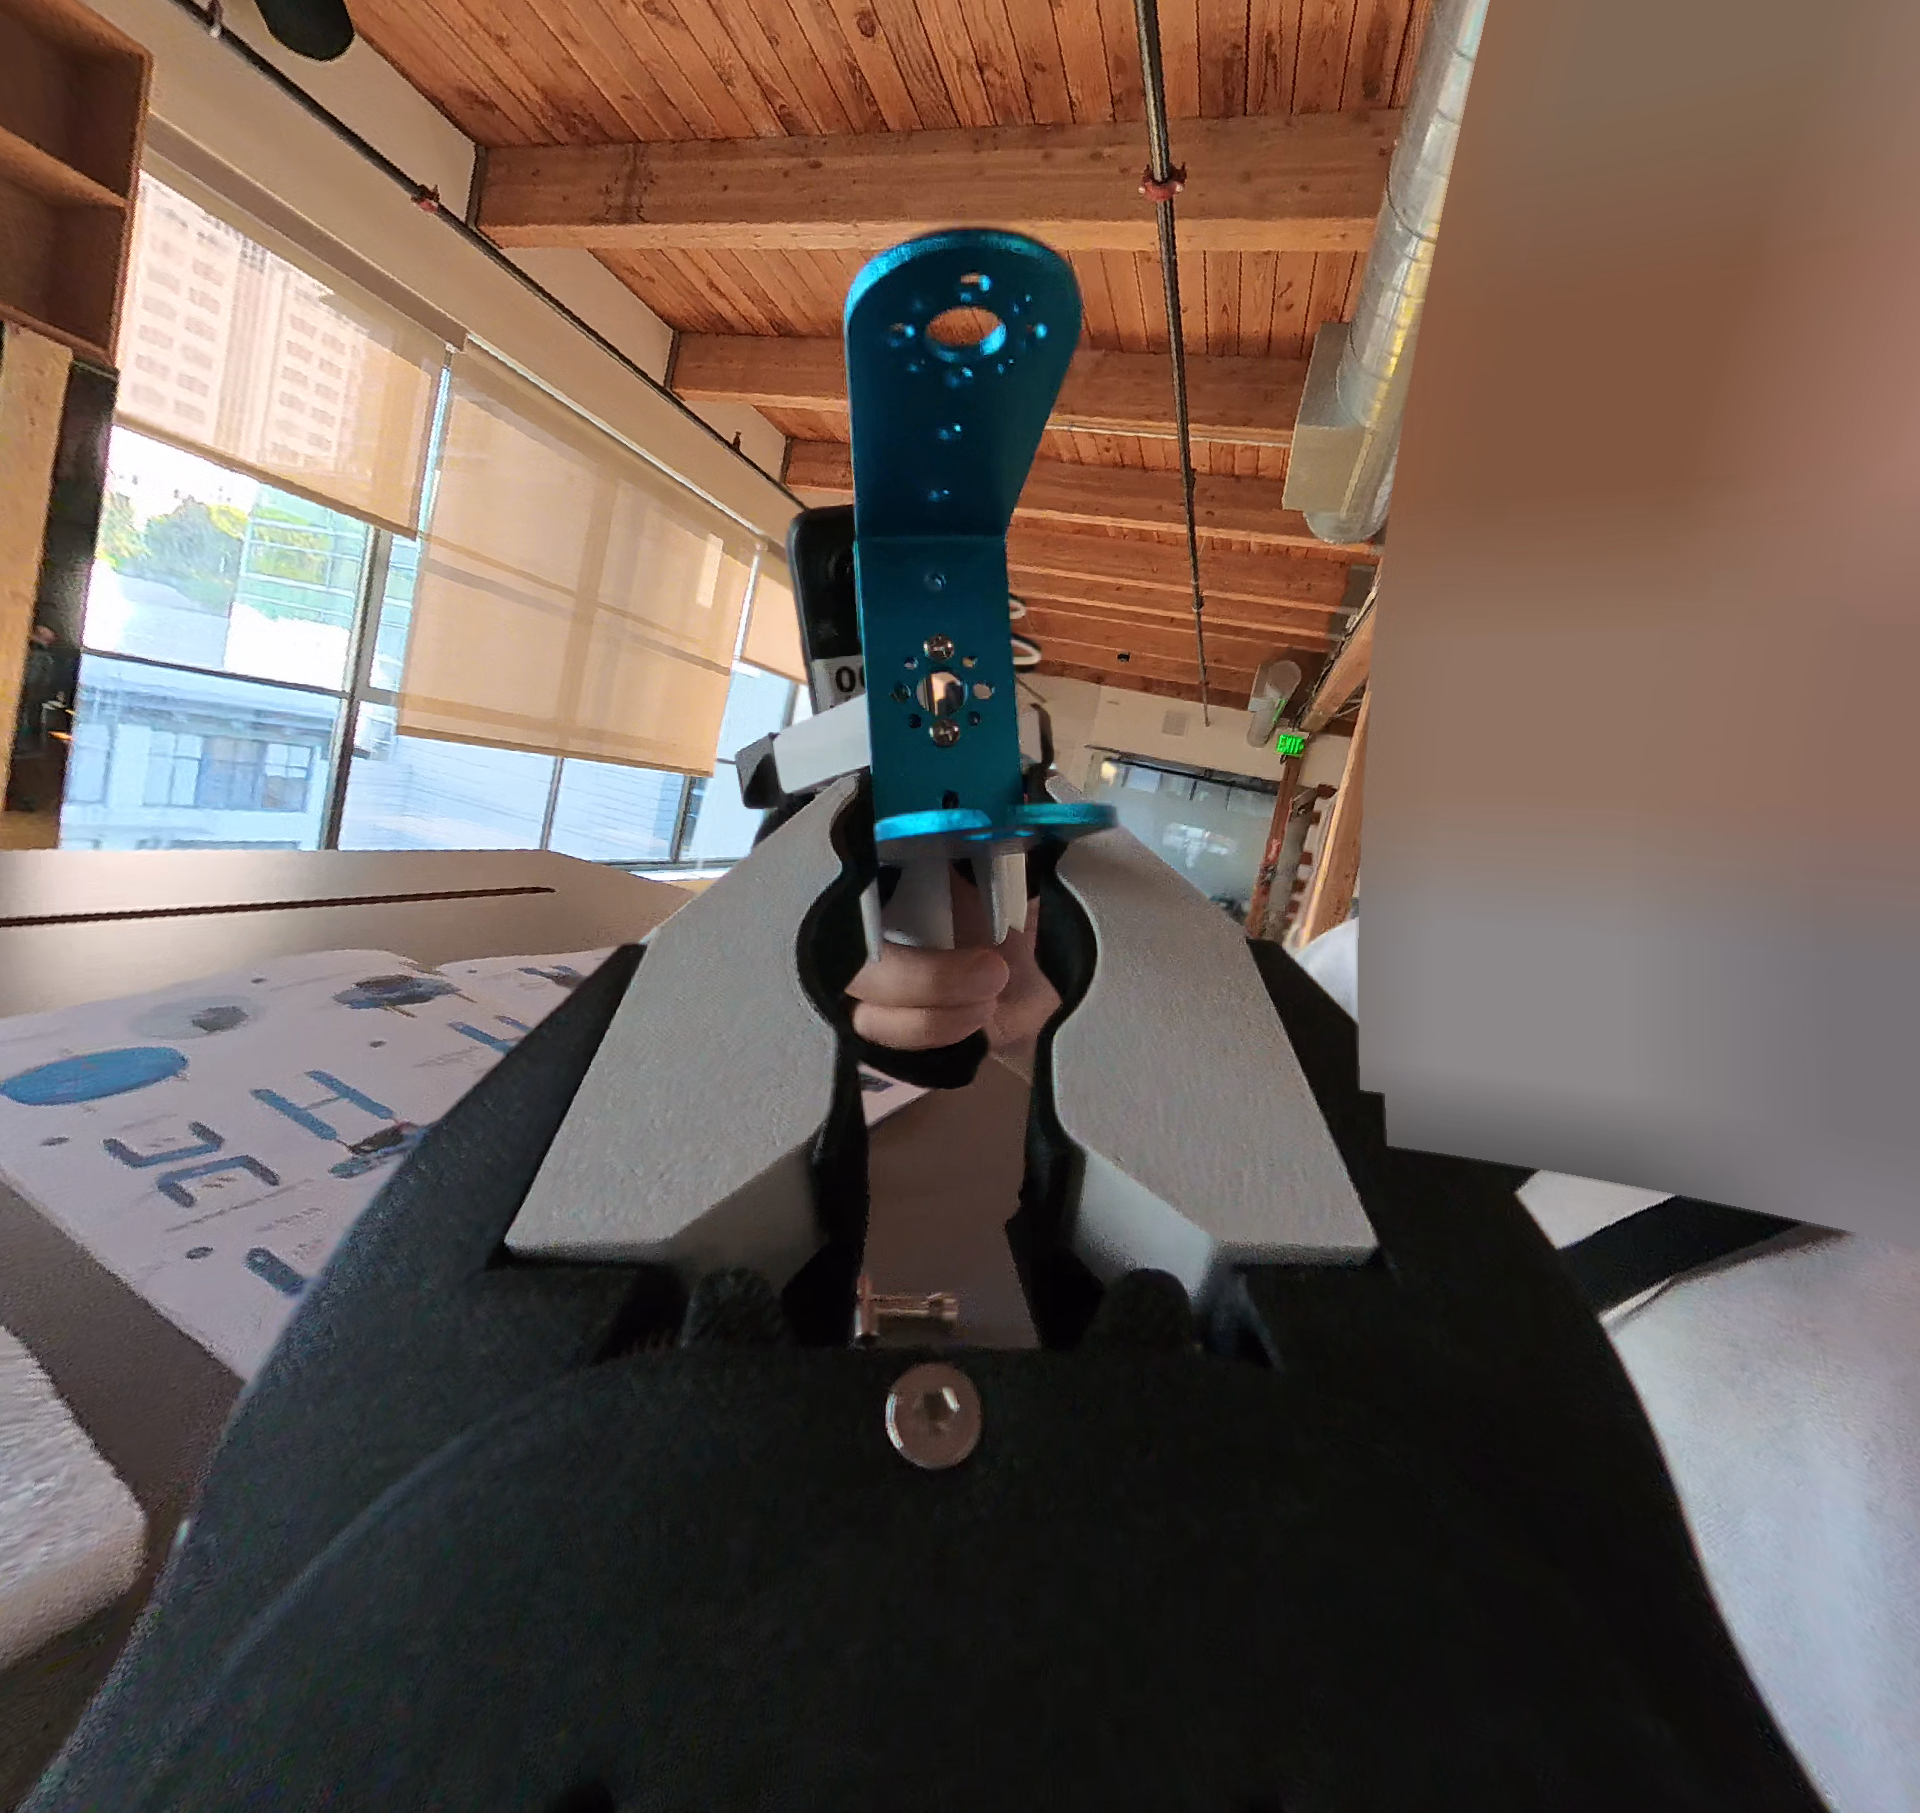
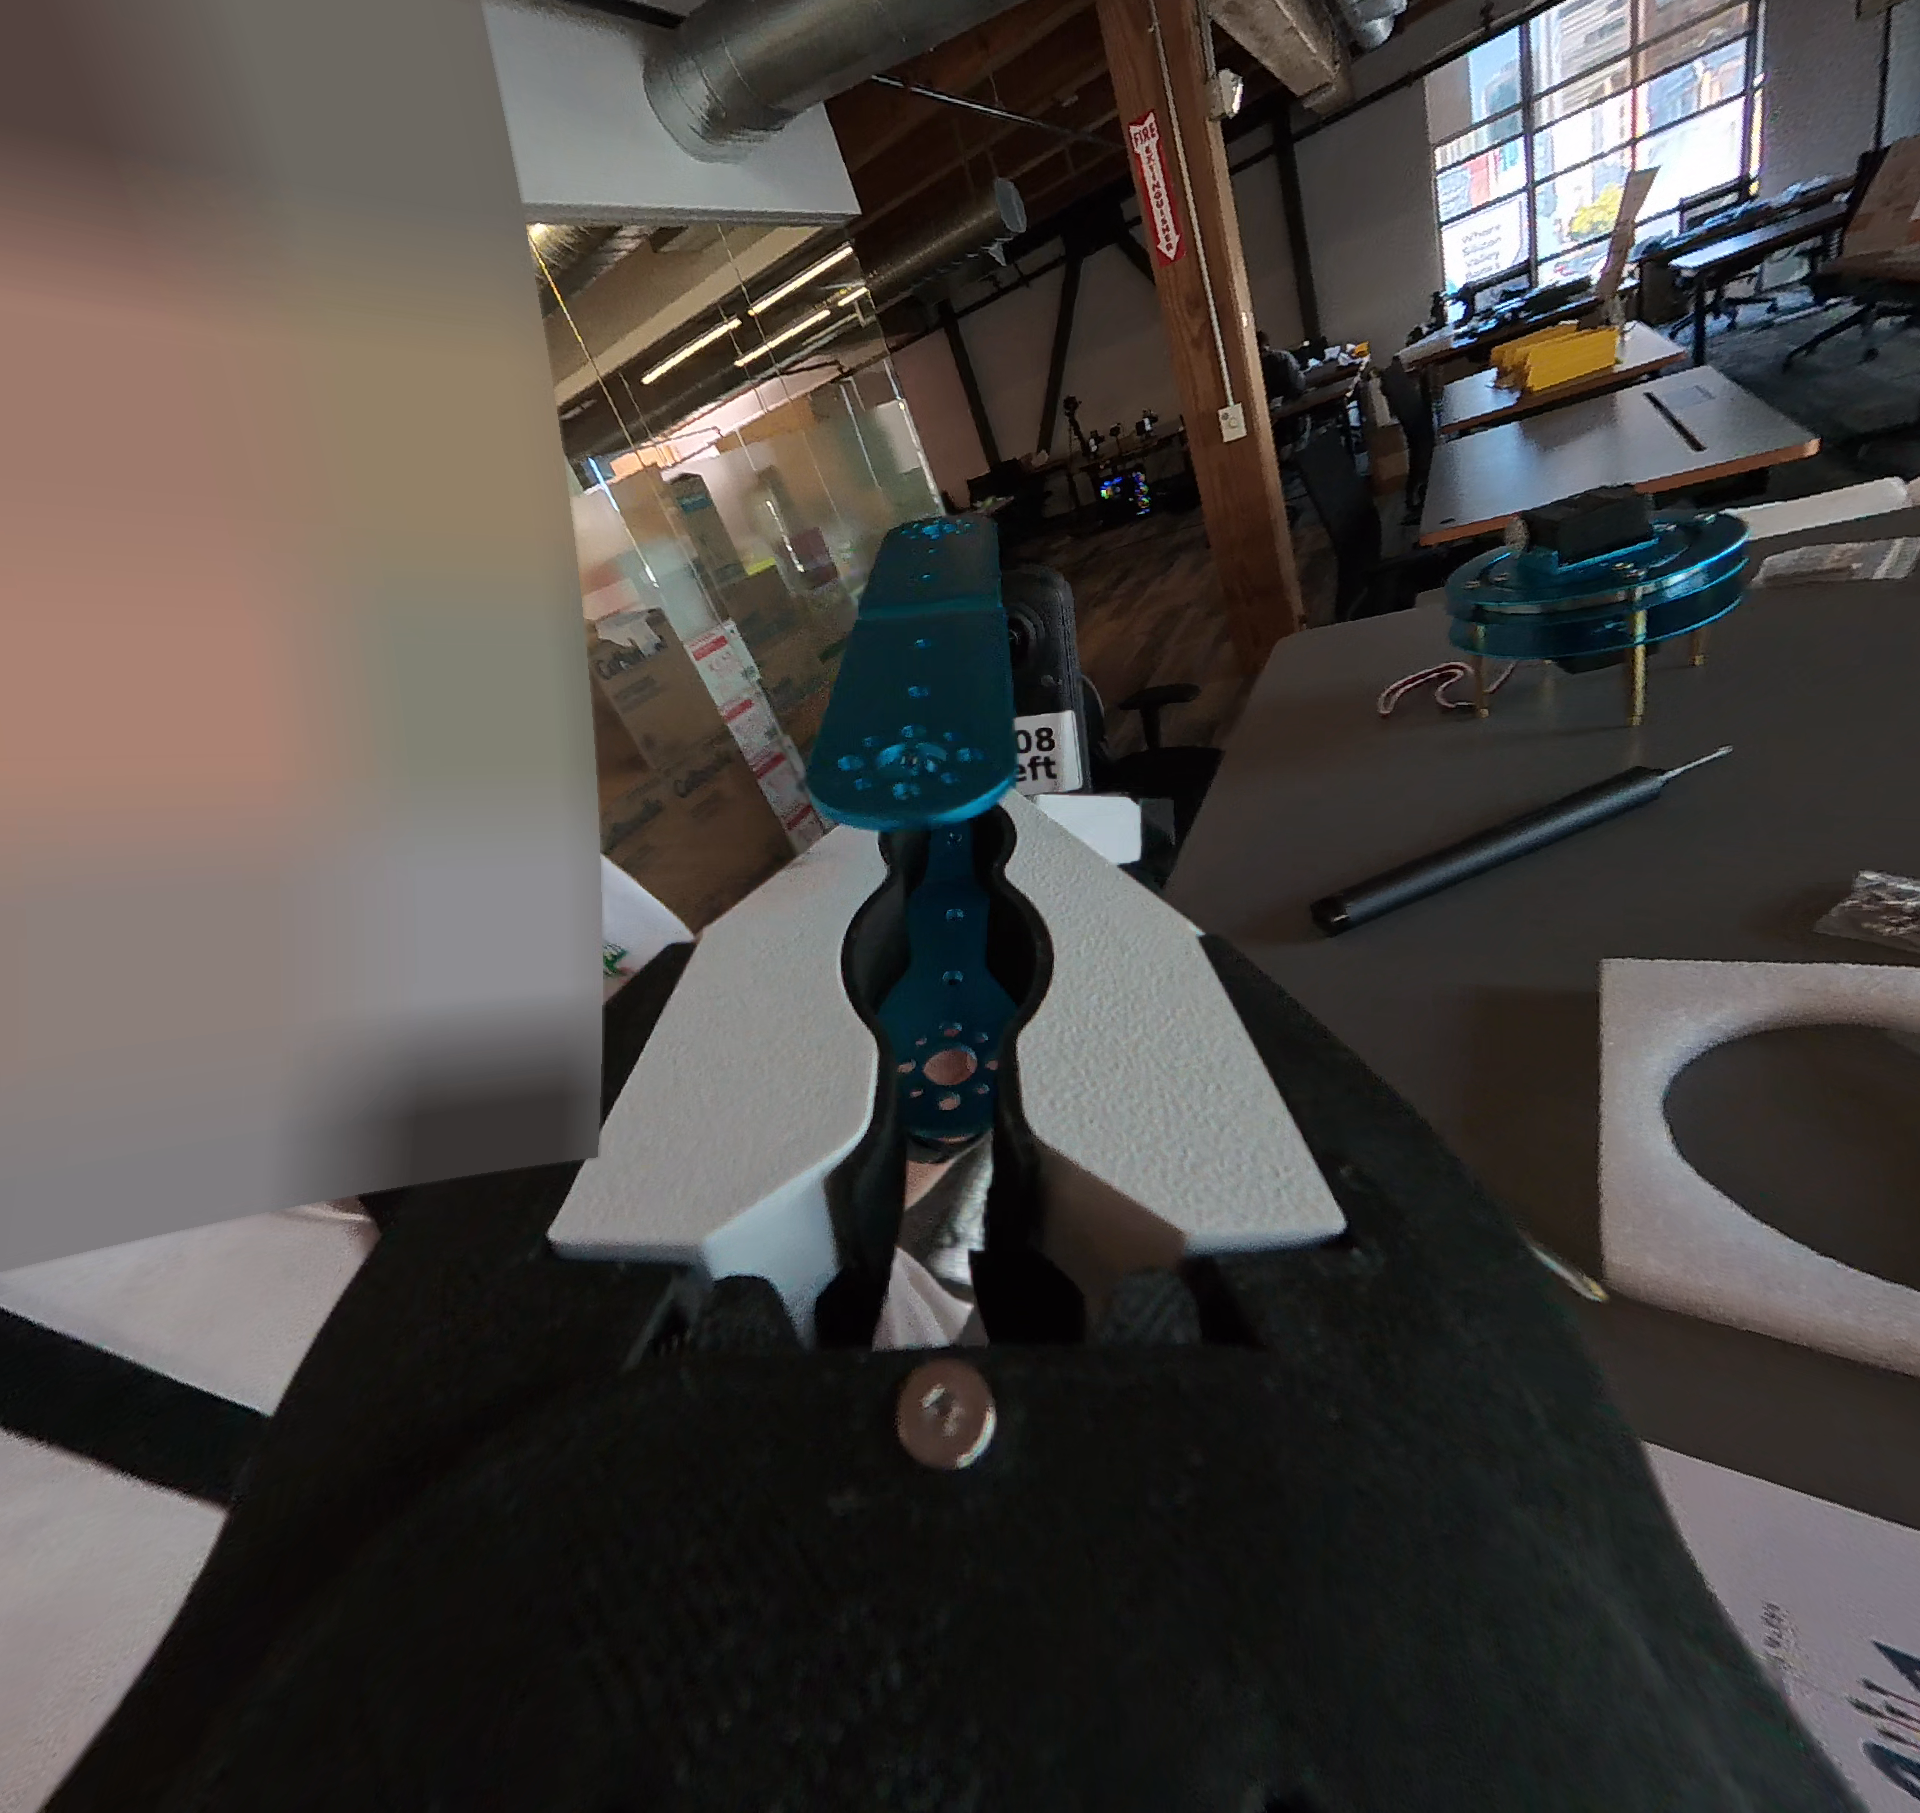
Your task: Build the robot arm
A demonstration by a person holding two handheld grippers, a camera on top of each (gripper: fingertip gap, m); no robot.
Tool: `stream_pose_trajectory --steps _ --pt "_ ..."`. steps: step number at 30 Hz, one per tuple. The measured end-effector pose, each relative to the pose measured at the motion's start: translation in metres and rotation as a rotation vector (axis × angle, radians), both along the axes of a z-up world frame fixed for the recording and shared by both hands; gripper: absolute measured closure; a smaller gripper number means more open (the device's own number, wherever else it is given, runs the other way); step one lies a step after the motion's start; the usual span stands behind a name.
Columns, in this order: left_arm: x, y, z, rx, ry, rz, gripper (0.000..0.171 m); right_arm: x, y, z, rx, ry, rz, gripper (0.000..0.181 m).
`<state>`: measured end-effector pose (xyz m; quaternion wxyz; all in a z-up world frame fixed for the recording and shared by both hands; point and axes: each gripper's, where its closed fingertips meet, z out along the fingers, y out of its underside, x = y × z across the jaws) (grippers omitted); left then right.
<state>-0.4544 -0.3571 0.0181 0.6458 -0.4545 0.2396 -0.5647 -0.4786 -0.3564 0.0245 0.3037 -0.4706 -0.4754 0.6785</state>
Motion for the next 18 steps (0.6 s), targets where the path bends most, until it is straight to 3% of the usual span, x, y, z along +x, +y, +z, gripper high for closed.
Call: stream_pose_trajectory --steps 1,3,5,7,10,16,18 --pt "0.000 0.002 0.000 -0.028 -0.024 -0.023 0.145 0.001 0.002 0.000 0.031 -0.001 -0.018 0.171" --pt "-0.001 0.002 0.004 -0.080 -0.099 -0.094 0.145 0.003 0.005 0.000 0.095 -0.013 -0.057 0.157" --pt "-0.001 0.005 0.003 -0.111 -0.138 -0.133 0.145 0.008 0.009 0.002 0.174 -0.018 -0.093 0.155" --pt "0.001 0.007 0.001 -0.134 -0.159 -0.147 0.145 0.017 0.005 0.004 0.297 -0.005 -0.097 0.143" --pt "0.000 0.014 -0.004 -0.202 -0.205 -0.167 0.145 0.029 0.003 -0.006 0.533 -0.032 -0.152 0.139" --pt "0.015 0.024 -0.016 -0.337 -0.229 -0.258 0.145 0.041 0.011 -0.030 1.027 -0.084 -0.395 0.156" --pt "0.028 0.023 -0.018 -0.348 -0.203 -0.280 0.144 0.045 0.016 -0.037 1.172 -0.114 -0.468 0.176"
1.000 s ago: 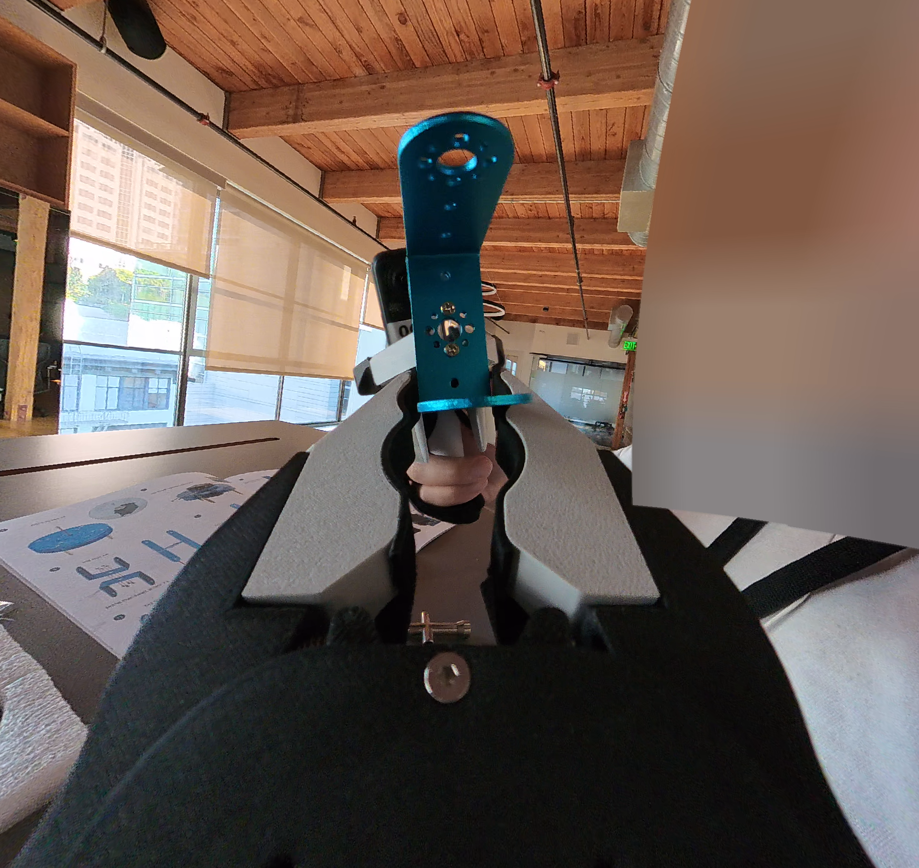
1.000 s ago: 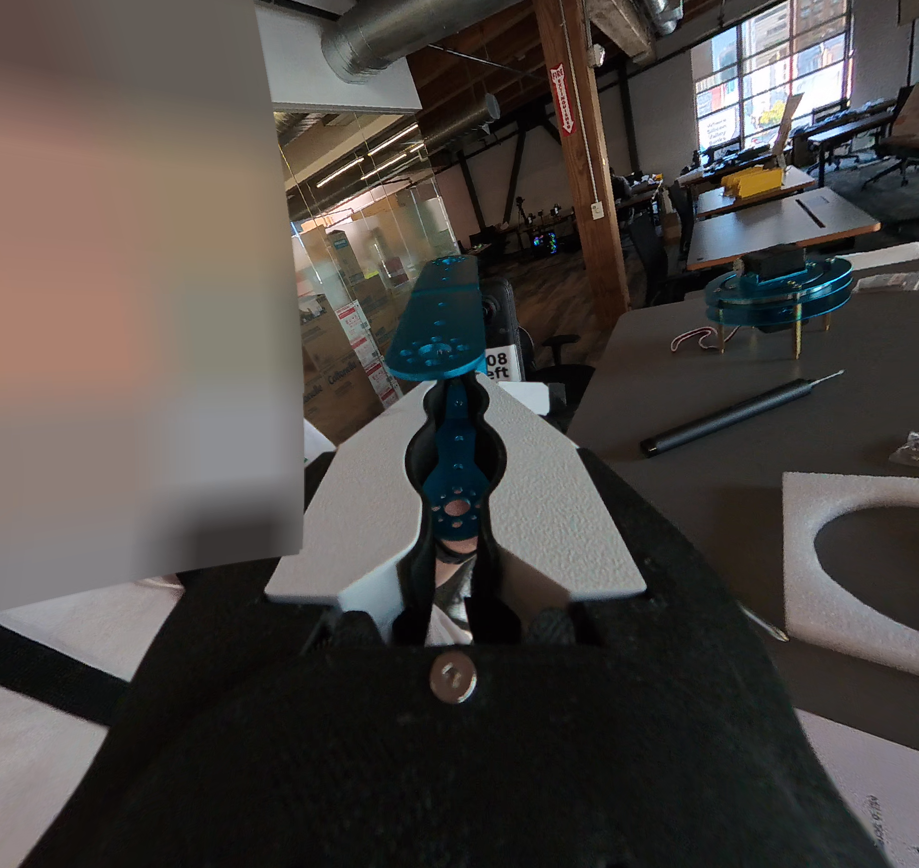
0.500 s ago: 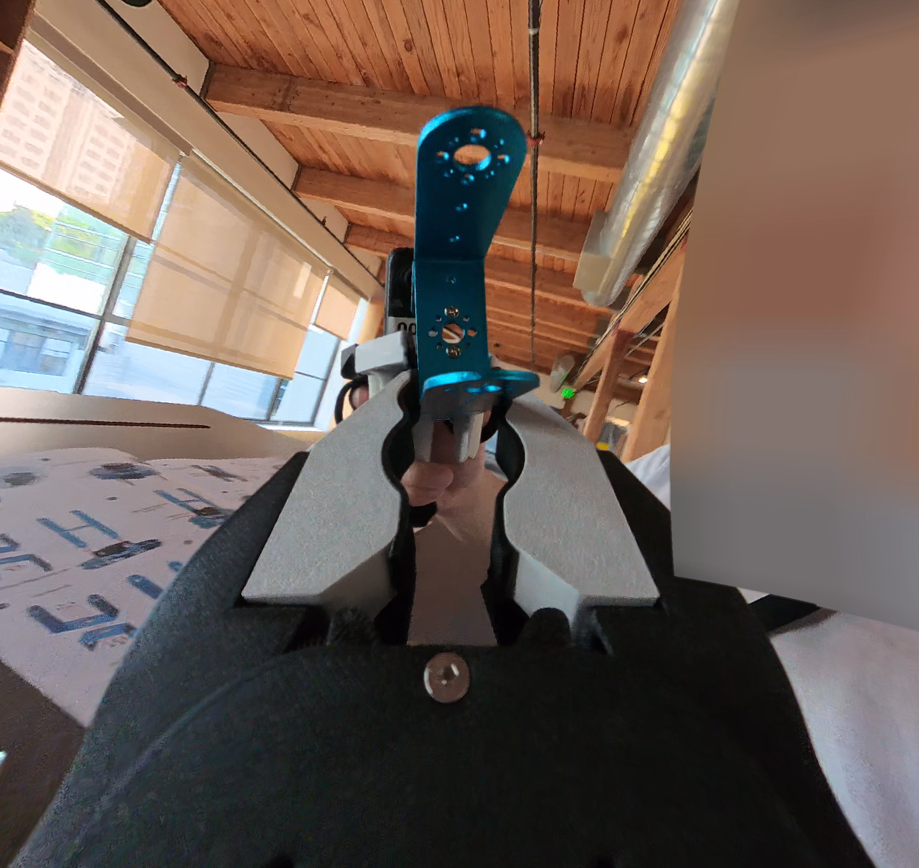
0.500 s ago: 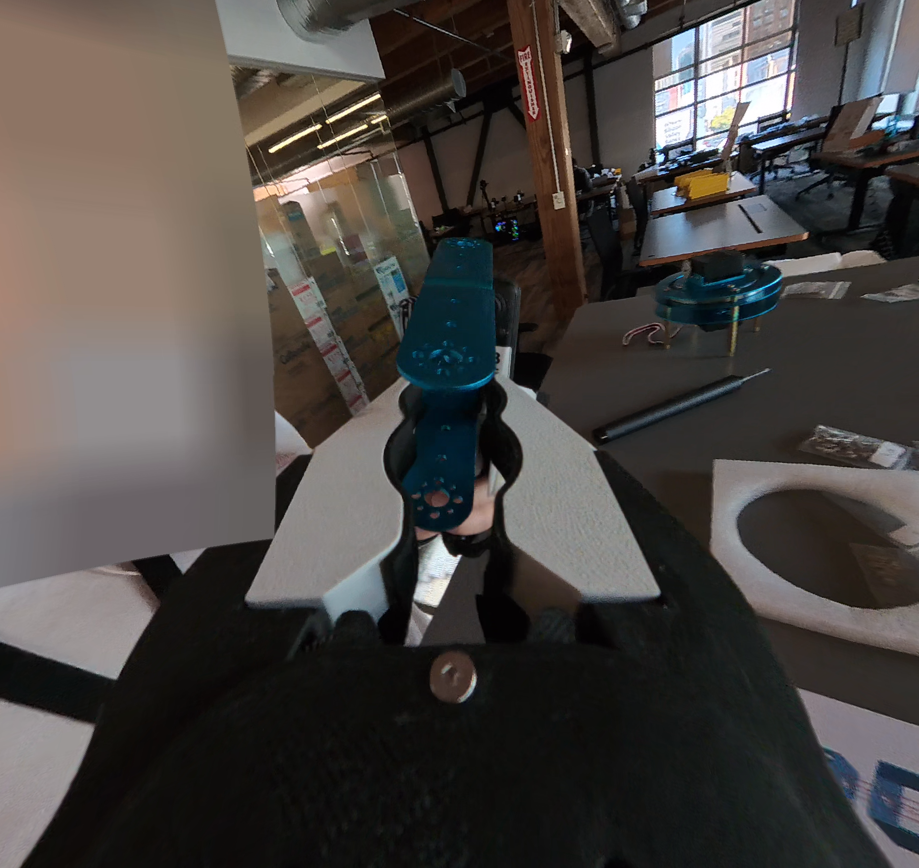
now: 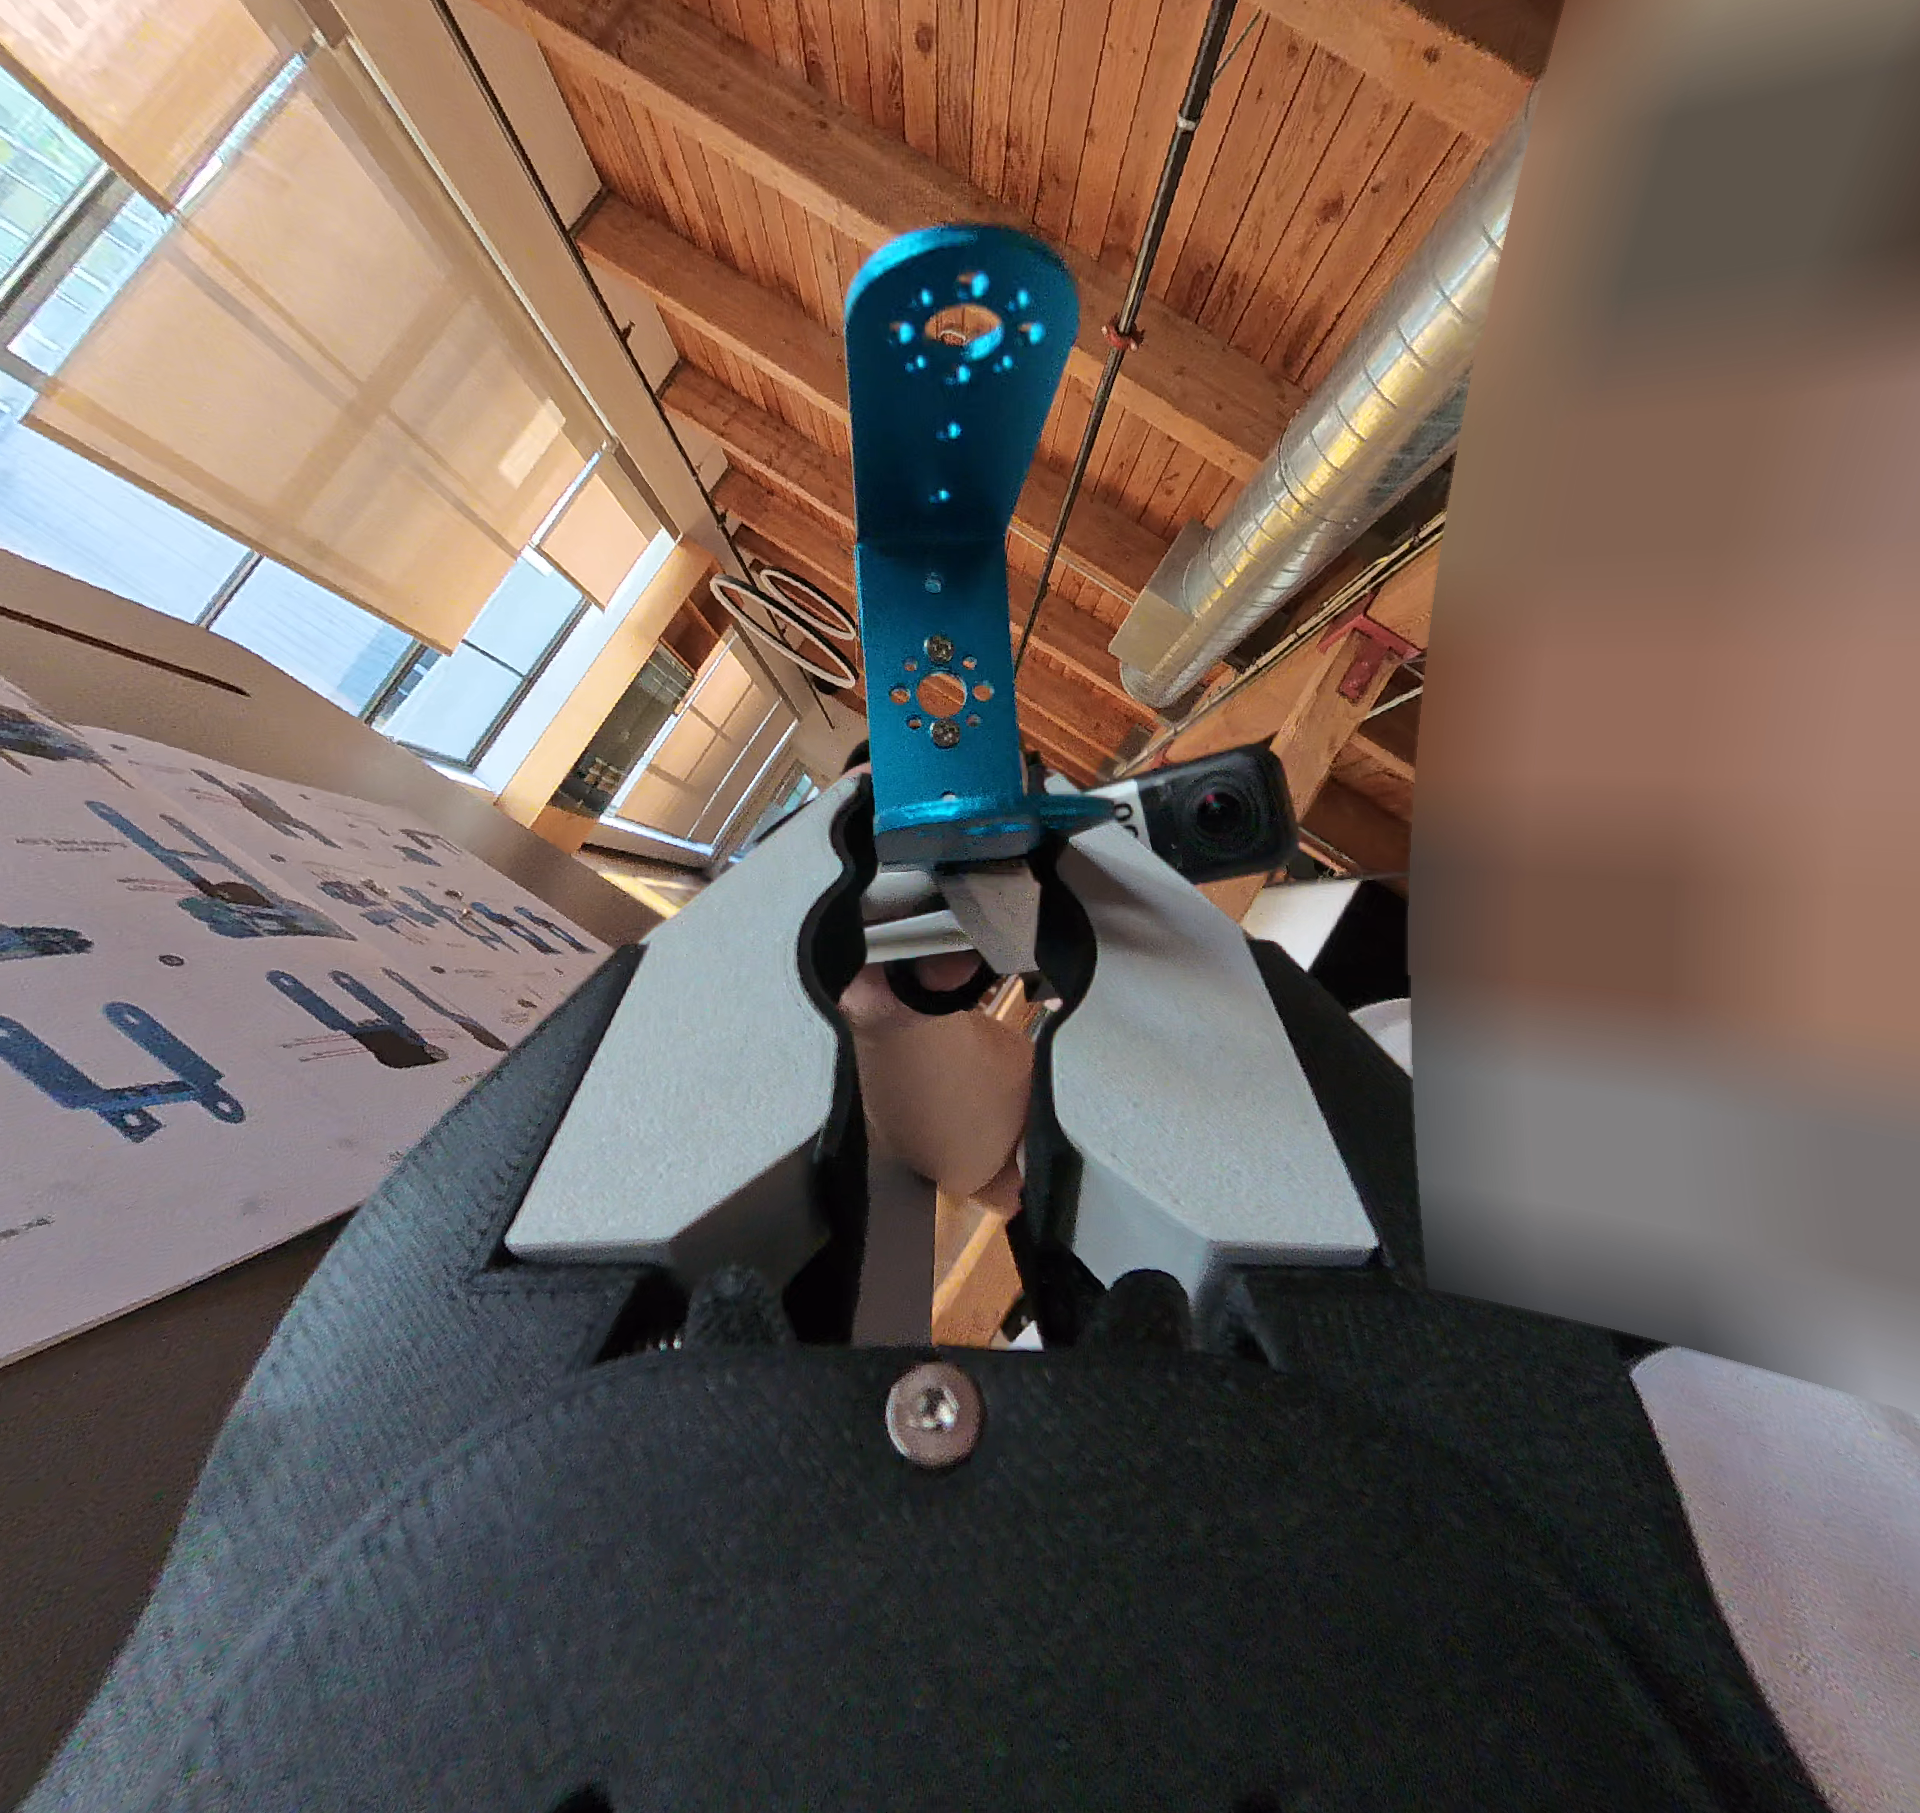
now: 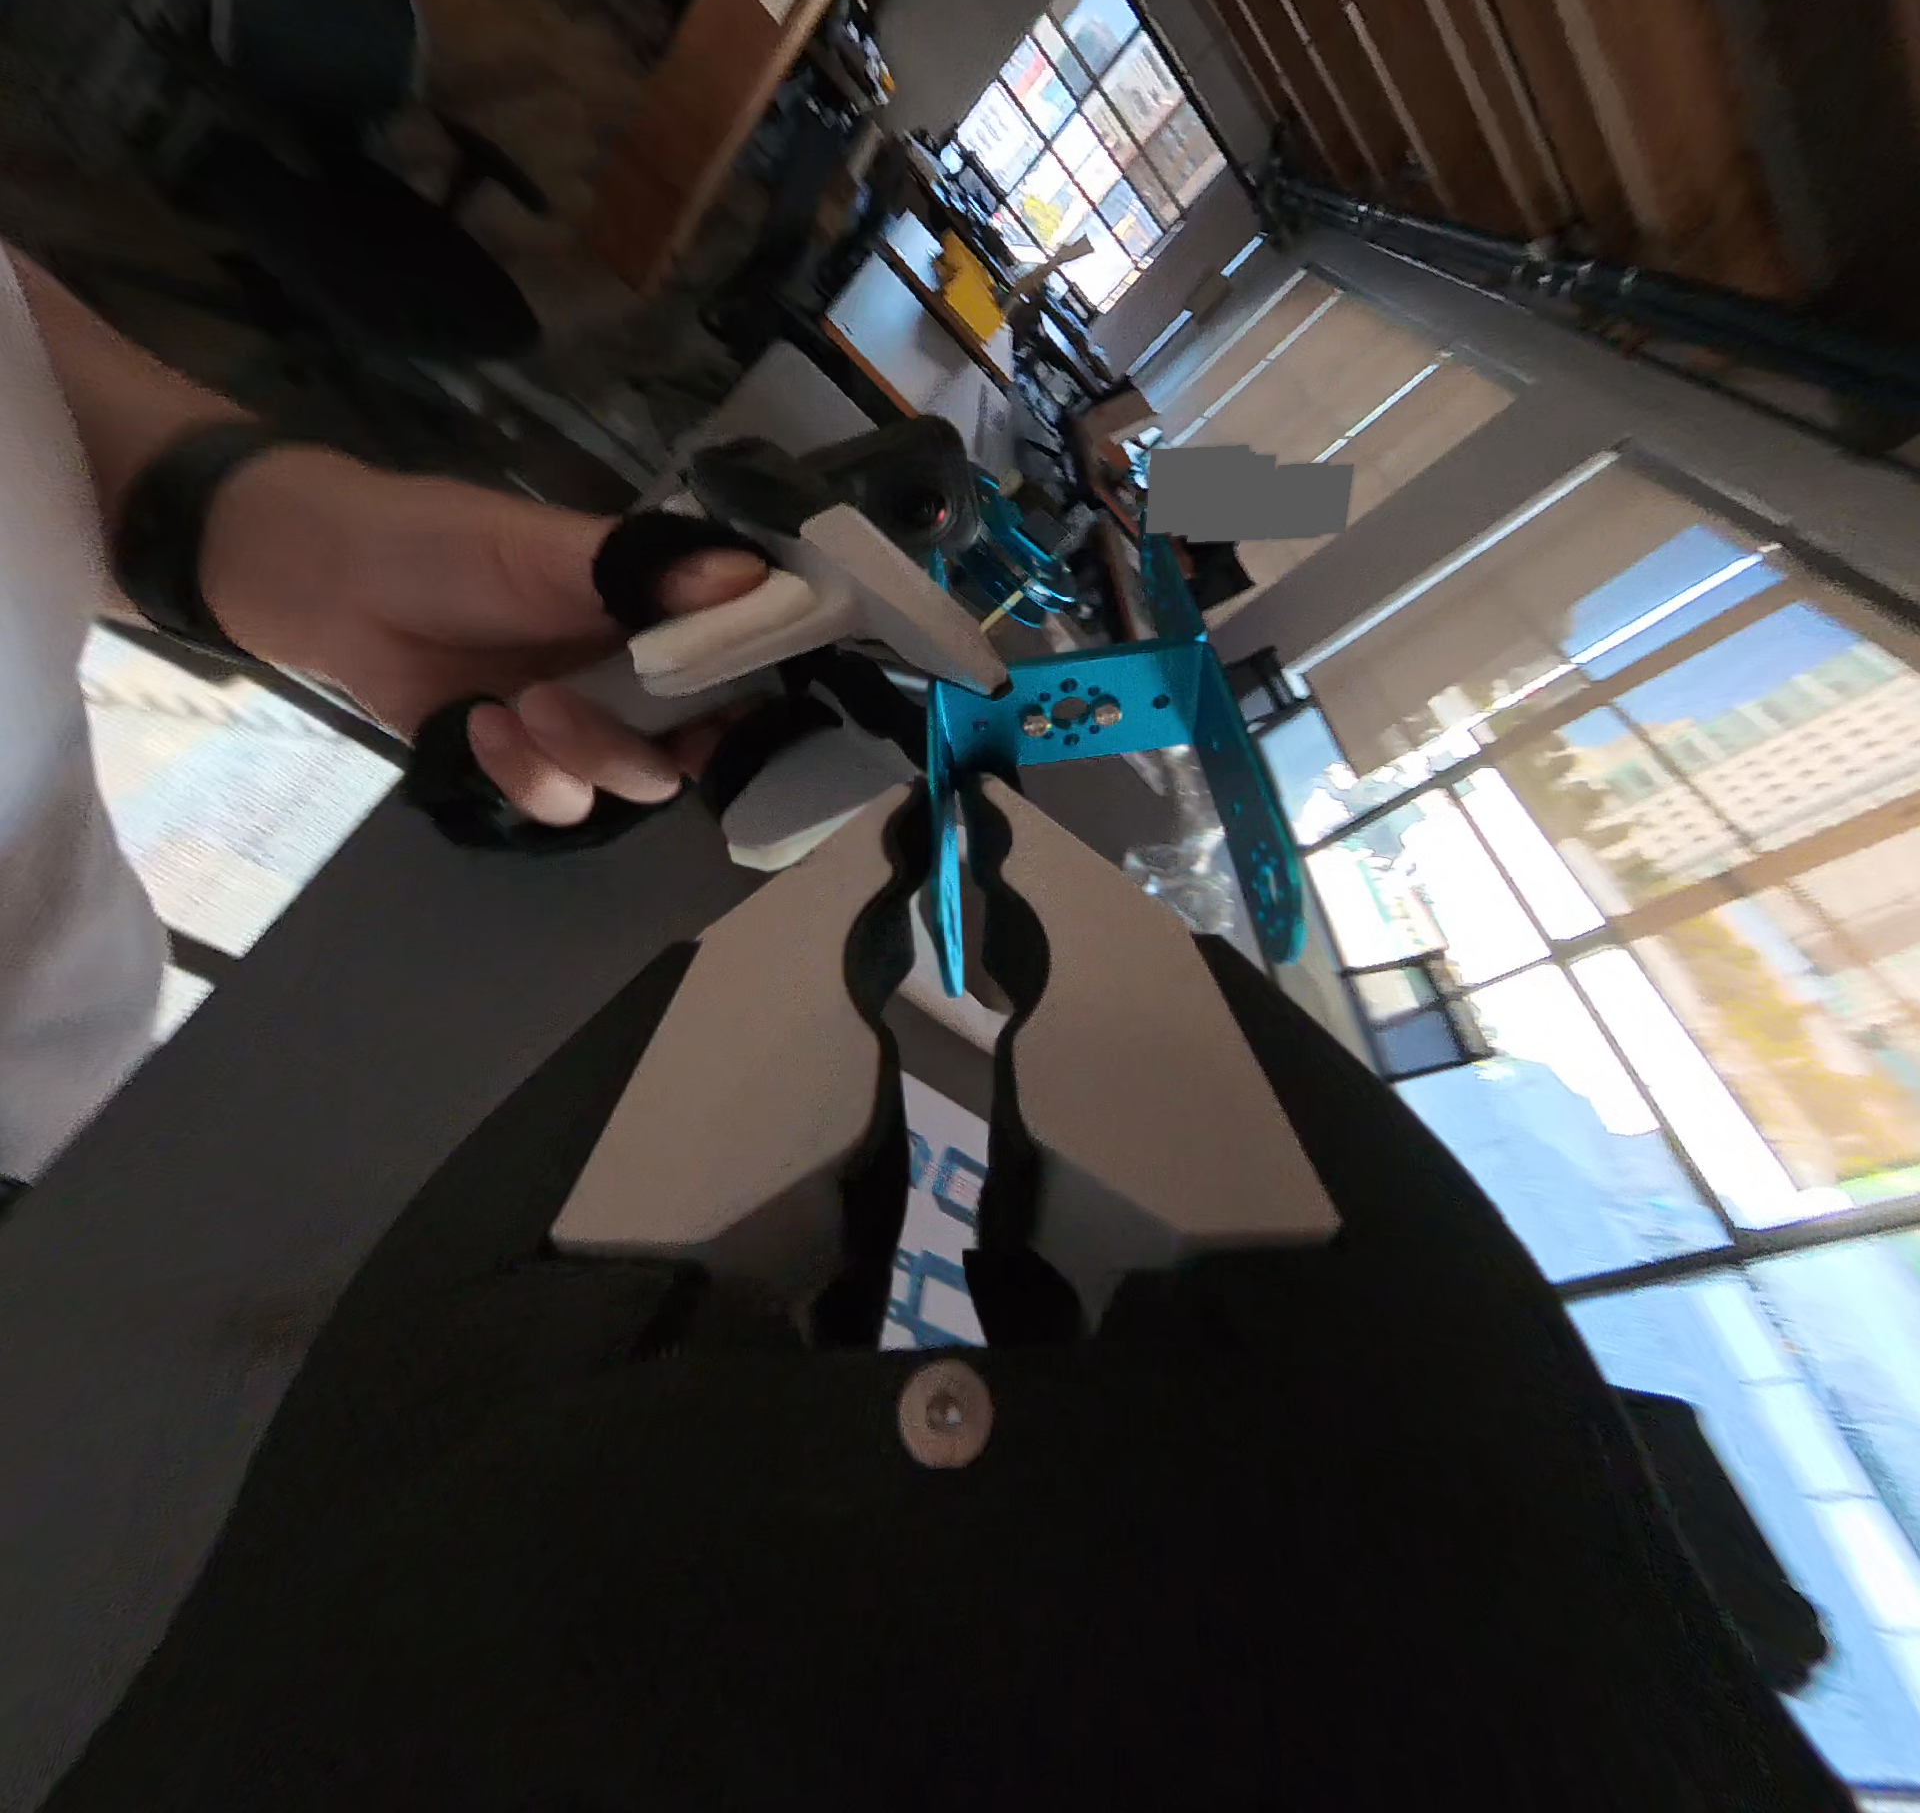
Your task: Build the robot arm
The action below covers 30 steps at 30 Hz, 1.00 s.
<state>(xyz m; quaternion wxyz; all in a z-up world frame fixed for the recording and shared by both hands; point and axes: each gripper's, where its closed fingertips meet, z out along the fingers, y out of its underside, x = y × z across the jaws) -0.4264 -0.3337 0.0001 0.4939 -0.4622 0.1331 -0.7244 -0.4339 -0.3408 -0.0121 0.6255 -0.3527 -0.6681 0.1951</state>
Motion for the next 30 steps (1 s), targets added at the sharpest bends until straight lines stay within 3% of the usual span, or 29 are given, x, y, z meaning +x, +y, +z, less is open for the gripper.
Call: stream_pose_trajectory --steps 4,6,8,11,15,16,17,19,24,30 --pt "0.018 0.006 -0.008 0.006 0.092 0.008 0.144 0.014 0.006 -0.011 0.334 -0.020 -0.139 0.181" --pt "0.020 0.017 -0.021 0.005 0.219 0.084 0.129 0.021 0.012 -0.017 0.442 -0.042 -0.205 0.181" --pt "0.002 0.032 -0.031 0.020 0.340 0.264 0.114 0.025 0.020 -0.023 0.447 -0.072 -0.243 0.181" --pt "-0.026 0.028 -0.019 0.145 0.462 0.479 0.124 0.029 0.029 -0.018 0.435 -0.055 -0.274 0.180" --pt "-0.019 0.022 -0.008 0.305 0.711 0.638 0.115 0.030 0.029 -0.011 0.473 -0.023 -0.282 0.180" --pt "-0.021 0.024 -0.005 0.348 0.762 0.703 0.125 0.031 0.031 -0.010 0.487 -0.021 -0.291 0.181" --pt "-0.029 0.026 0.002 0.386 0.788 0.797 0.132 0.032 0.033 -0.011 0.498 -0.034 -0.303 0.180" --pt "-0.044 0.023 0.017 0.434 0.793 0.927 0.127 0.033 0.034 -0.012 0.519 -0.036 -0.319 0.181" --pt "-0.004 0.008 0.004 0.477 0.840 0.738 0.140 0.027 0.031 -0.015 0.530 -0.022 -0.305 0.181" --pt "0.011 0.022 -0.017 0.490 0.966 0.822 0.154 0.020 0.030 -0.025 0.578 -0.053 -0.299 0.180"
